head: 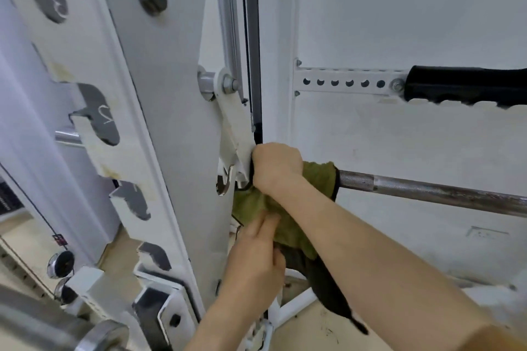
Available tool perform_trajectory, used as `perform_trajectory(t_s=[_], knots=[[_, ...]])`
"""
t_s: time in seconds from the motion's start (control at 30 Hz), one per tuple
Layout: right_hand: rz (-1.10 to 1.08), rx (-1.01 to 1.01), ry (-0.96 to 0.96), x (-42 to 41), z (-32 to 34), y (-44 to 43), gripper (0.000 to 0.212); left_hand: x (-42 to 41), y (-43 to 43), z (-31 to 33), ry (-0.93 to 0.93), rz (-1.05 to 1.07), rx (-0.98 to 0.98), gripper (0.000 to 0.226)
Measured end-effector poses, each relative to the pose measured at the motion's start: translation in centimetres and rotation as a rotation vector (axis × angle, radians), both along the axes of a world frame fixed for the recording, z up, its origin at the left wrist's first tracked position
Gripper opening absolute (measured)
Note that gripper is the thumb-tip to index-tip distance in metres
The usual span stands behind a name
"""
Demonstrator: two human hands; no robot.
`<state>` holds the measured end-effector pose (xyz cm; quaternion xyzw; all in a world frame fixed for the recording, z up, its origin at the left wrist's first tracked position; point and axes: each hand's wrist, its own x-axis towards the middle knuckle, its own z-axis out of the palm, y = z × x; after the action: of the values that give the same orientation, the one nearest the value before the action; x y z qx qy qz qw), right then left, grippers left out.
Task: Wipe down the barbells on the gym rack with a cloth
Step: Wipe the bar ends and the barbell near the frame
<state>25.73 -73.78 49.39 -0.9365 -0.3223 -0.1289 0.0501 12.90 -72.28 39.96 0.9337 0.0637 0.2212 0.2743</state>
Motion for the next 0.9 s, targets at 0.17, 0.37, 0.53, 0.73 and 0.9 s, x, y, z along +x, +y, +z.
perform_trajectory(t_s=[0.17, 0.37, 0.53, 0.73, 0.9], knots=[[0.071, -0.004, -0.174, 1.1, -1.1, -2.8, 0.010, 1.6, -0.7, 2.1, -0.193, 0.059, -0.002, 0.033], [-0.168, -0.090, -0.225, 2.4, -1.8, -15.8, 0.015, 5.9, -1.3, 4.5, -0.203, 0.021, 0.278, 0.044], [-0.389, -0.150, -0.150, 1.8, -1.2, -22.7, 0.026, 9.6, -0.4, 4.4, -0.147, 0.013, 0.424, 0.045], [-0.117, -0.074, -0.127, 0.4, -0.7, -8.7, 0.009, 8.9, 0.1, 5.2, -0.210, -0.132, 0.032, 0.054], [-0.006, -0.099, -0.260, 1.1, -1.5, -8.4, 0.012, 8.5, -0.3, 5.1, -0.198, -0.118, 0.073, 0.067]])
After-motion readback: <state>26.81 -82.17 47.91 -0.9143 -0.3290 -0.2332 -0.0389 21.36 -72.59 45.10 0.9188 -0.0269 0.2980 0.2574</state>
